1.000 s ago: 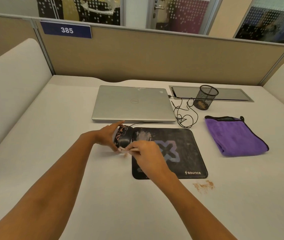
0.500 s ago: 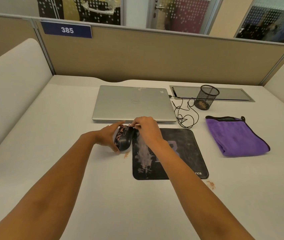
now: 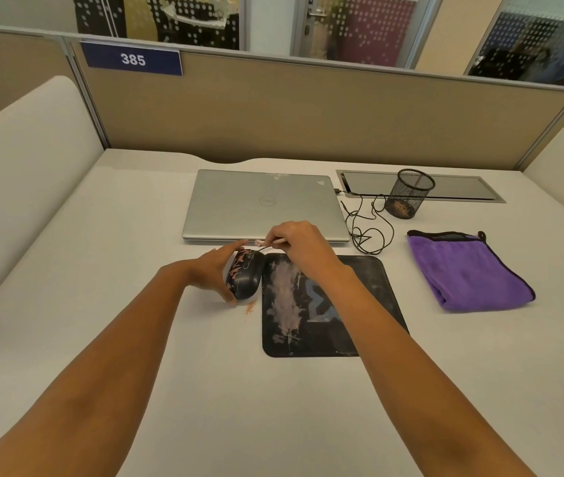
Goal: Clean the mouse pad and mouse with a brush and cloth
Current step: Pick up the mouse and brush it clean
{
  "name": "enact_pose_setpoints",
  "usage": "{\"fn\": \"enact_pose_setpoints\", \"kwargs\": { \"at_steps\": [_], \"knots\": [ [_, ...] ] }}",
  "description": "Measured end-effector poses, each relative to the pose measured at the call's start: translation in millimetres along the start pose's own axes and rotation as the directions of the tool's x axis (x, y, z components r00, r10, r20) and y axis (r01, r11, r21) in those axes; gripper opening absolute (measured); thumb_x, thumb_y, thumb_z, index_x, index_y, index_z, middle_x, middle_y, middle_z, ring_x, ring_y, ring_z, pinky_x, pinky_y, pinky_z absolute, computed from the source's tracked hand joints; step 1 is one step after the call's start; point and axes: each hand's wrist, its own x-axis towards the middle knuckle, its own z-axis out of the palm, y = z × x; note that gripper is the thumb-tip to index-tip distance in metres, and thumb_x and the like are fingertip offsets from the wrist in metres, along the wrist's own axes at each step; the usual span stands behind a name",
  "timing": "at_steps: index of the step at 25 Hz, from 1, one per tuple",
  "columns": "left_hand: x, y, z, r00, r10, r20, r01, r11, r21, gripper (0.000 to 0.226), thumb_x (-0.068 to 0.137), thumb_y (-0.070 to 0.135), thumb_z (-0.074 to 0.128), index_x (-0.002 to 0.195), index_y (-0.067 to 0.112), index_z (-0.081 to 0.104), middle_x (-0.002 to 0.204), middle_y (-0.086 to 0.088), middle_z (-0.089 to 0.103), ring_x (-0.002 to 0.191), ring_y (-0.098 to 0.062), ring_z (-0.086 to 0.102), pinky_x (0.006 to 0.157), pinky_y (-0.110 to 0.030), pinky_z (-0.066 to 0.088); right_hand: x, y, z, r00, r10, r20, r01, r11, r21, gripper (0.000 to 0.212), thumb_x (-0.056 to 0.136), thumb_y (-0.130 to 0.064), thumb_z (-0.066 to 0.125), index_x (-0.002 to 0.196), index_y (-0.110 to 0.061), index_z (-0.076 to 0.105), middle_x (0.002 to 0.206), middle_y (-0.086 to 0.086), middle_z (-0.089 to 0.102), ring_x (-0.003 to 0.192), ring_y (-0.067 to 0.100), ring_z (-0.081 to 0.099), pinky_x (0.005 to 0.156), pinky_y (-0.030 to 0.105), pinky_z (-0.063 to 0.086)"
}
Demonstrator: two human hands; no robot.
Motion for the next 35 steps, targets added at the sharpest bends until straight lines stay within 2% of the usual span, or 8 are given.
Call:
{"fn": "enact_pose_setpoints", "kwargs": {
  "at_steps": [5,12,14,17,20,24,29,35],
  "knots": [
    [-1,1,0,1.0,0.0,-0.004,0.0,1.0,0.001,0.121,0.055,0.026,0.088,0.144,0.03,0.006,0.15,-0.001,0.021,0.136,-0.025,0.025,0.112,-0.042,0.027,-1,-6,10,0.999,0.0,0.044,-0.002,0.999,0.038,0.02,0.089,-0.002,0.058,0.101,-0.011,0.071,0.107,0.011,0.07,0.099,0.025,0.065,0.09,0.03,0.051],
    [-2,0,-1,1.0,-0.009,-0.011,0.009,1.0,0.023,0.125,0.056,0.027,0.088,0.145,0.028,0.001,0.154,-0.002,0.014,0.139,-0.026,0.018,0.113,-0.041,0.02,-53,-21,-2,0.992,-0.083,0.094,0.077,0.994,0.075,0.022,0.092,-0.008,0.056,0.11,-0.013,0.068,0.111,0.002,0.068,0.101,0.013,0.061,0.082,0.004,0.042],
    [-3,1,-1,1.0,-0.01,-0.013,0.01,1.0,0.029,0.125,0.056,0.026,0.088,0.145,0.027,0.0,0.154,-0.003,0.014,0.139,-0.026,0.018,0.114,-0.041,0.02,-64,-27,2,0.994,-0.106,0.016,0.104,0.988,0.117,0.021,0.089,-0.007,0.06,0.107,-0.012,0.069,0.107,0.004,0.071,0.097,0.016,0.063,0.088,0.015,0.047],
    [-4,2,-2,1.0,-0.01,-0.015,0.01,1.0,0.02,0.126,0.056,0.023,0.088,0.145,0.026,0.0,0.154,-0.003,0.014,0.139,-0.026,0.019,0.115,-0.043,0.021,-68,-28,27,0.969,-0.191,-0.159,0.202,0.978,0.05,0.022,0.079,0.0,0.069,0.099,-0.007,0.071,0.097,0.01,0.074,0.09,0.024,0.069,0.081,0.028,0.054],
    [-6,5,-2,1.0,-0.006,-0.016,0.006,1.0,0.022,0.124,0.057,0.021,0.087,0.146,0.025,0.001,0.153,-0.003,0.014,0.139,-0.026,0.018,0.115,-0.043,0.021,-70,-28,45,0.958,-0.256,-0.132,0.251,0.967,-0.05,0.022,0.074,0.003,0.072,0.095,-0.003,0.07,0.093,0.014,0.073,0.087,0.03,0.069,0.071,0.039,0.06],
    [-7,4,-3,1.0,0.005,-0.023,-0.005,1.0,0.003,0.124,0.056,0.019,0.088,0.145,0.024,0.002,0.15,-0.005,0.021,0.136,-0.026,0.024,0.114,-0.042,0.024,-77,-28,51,0.926,-0.372,-0.066,0.364,0.925,-0.108,0.026,0.066,0.004,0.078,0.089,-0.004,0.069,0.088,0.012,0.071,0.084,0.028,0.068,0.058,0.034,0.06],
    [-6,3,-1,0.999,0.017,-0.028,-0.016,1.0,0.009,0.124,0.055,0.02,0.088,0.145,0.023,0.003,0.15,-0.006,0.021,0.136,-0.027,0.024,0.114,-0.041,0.023,-93,-25,46,0.881,-0.472,0.025,0.472,0.877,-0.09,0.031,0.064,0.005,0.08,0.092,-0.005,0.069,0.093,0.011,0.072,0.088,0.027,0.069,0.059,0.034,0.06],
    [-5,3,-2,1.0,-0.004,-0.028,0.005,1.0,0.02,0.124,0.056,0.022,0.088,0.146,0.024,0.001,0.152,-0.005,0.018,0.138,-0.027,0.022,0.114,-0.043,0.022,-78,-21,39,0.924,-0.339,-0.174,0.329,0.94,-0.085,0.033,0.063,-0.001,0.082,0.094,-0.007,0.07,0.092,0.01,0.074,0.087,0.024,0.071,0.074,0.031,0.059]
  ]
}}
